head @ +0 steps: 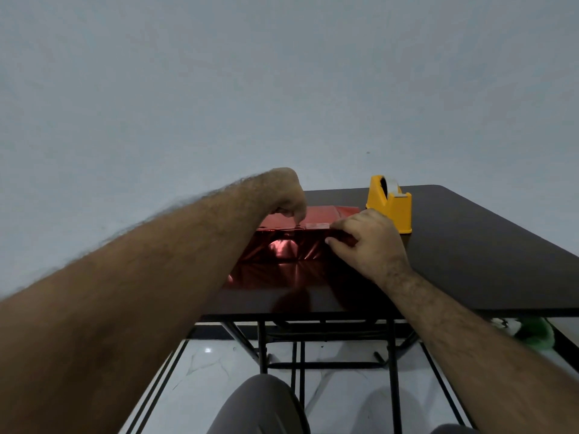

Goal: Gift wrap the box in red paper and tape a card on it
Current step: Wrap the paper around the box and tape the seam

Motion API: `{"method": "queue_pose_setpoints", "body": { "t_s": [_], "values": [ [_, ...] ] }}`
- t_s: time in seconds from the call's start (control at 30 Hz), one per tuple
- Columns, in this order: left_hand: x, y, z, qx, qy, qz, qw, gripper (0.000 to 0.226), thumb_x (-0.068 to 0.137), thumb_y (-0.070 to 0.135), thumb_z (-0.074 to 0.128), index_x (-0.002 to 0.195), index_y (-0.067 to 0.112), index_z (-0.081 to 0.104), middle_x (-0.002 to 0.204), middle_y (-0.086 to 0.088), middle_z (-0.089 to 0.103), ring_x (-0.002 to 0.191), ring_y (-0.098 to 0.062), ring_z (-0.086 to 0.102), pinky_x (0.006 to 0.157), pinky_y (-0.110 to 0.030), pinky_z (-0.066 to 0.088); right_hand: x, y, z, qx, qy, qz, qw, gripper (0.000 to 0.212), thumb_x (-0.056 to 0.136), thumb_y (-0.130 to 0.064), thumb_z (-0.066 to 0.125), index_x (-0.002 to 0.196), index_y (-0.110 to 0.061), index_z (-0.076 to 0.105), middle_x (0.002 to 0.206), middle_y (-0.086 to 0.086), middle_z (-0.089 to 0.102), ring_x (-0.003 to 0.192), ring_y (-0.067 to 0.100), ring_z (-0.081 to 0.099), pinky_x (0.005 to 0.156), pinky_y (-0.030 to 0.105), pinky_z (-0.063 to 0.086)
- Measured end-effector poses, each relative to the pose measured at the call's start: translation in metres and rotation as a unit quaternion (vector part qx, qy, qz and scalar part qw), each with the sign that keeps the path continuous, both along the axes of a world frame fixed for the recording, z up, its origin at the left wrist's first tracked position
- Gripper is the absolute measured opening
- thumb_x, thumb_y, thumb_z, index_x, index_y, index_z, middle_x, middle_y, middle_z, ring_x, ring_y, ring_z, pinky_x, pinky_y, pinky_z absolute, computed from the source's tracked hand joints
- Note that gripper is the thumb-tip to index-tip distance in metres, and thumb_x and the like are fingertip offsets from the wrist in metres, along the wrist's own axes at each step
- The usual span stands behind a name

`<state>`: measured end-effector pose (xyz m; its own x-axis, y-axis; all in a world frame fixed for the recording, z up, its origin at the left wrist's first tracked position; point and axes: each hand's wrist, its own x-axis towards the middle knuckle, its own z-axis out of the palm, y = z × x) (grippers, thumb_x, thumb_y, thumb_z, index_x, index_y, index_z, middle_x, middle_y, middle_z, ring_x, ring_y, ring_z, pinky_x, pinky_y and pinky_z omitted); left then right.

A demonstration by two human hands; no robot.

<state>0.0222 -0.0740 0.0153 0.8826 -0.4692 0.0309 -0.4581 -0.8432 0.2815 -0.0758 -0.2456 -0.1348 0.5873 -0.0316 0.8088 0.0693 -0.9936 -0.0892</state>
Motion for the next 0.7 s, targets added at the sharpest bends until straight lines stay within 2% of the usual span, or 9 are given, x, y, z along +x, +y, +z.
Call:
{"method": "queue_pose_setpoints", "body": {
  "t_s": [0.07,0.13,0.27,0.37,0.53,0.7],
  "values": [
    [-0.001,-0.004,-0.004,-0.041,0.005,-0.007,0.999,0.027,0.074,0.023,0.092,0.063,0.011,0.07,0.061,-0.002,0.067,0.05,-0.02,0.056,0.055,-0.026,0.049,0.0,0.0,0.0,0.003,0.004,-0.001,1.0,0.037,0.09,-0.055,0.067,0.11,-0.027,0.08,0.101,-0.01,0.078,0.1,0.018,0.065,0.087,0.043,0.052],
    [-0.003,-0.008,-0.012,-0.059,0.046,-0.013,0.997,0.031,0.076,0.027,0.094,0.064,0.013,0.069,0.058,-0.001,0.063,0.047,-0.018,0.052,0.051,-0.025,0.044,0.0,0.0,0.0,0.002,0.004,-0.001,1.0,0.037,0.089,-0.055,0.068,0.109,-0.026,0.08,0.101,-0.009,0.078,0.099,0.018,0.065,0.086,0.043,0.052],
    [0.007,-0.001,-0.024,-0.032,0.118,0.011,0.992,0.038,0.083,0.031,0.092,0.066,0.015,0.061,0.061,0.0,0.057,0.054,-0.017,0.047,0.057,-0.027,0.04,-0.001,-0.001,-0.001,0.005,0.008,-0.003,1.0,0.036,0.088,-0.054,0.069,0.11,-0.027,0.08,0.103,-0.01,0.077,0.101,0.019,0.065,0.087,0.043,0.051],
    [0.02,0.008,-0.026,-0.023,0.183,0.041,0.982,0.042,0.092,0.028,0.084,0.068,0.018,0.052,0.062,0.002,0.045,0.055,-0.012,0.036,0.053,-0.024,0.032,-0.001,-0.001,-0.001,0.014,0.007,0.001,1.0,0.037,0.088,-0.054,0.07,0.11,-0.027,0.08,0.103,-0.011,0.078,0.1,0.018,0.065,0.087,0.044,0.052],
    [0.024,-0.003,-0.023,-0.042,0.221,0.052,0.973,0.041,0.095,0.02,0.08,0.066,0.017,0.052,0.055,0.005,0.042,0.047,-0.009,0.028,0.043,-0.019,0.028,-0.002,0.0,-0.001,0.022,0.005,0.01,1.0,0.039,0.086,-0.056,0.07,0.109,-0.026,0.08,0.103,-0.011,0.077,0.101,0.018,0.065,0.088,0.043,0.051],
    [0.02,-0.019,-0.033,-0.031,0.234,0.034,0.971,0.046,0.096,0.03,0.081,0.064,0.019,0.049,0.054,0.006,0.041,0.044,-0.009,0.03,0.042,-0.02,0.029,-0.002,0.002,0.001,0.002,0.017,0.019,1.0,0.046,0.083,-0.056,0.071,0.113,-0.021,0.074,0.102,-0.008,0.073,0.099,0.019,0.063,0.087,0.043,0.051]
  ]
}}
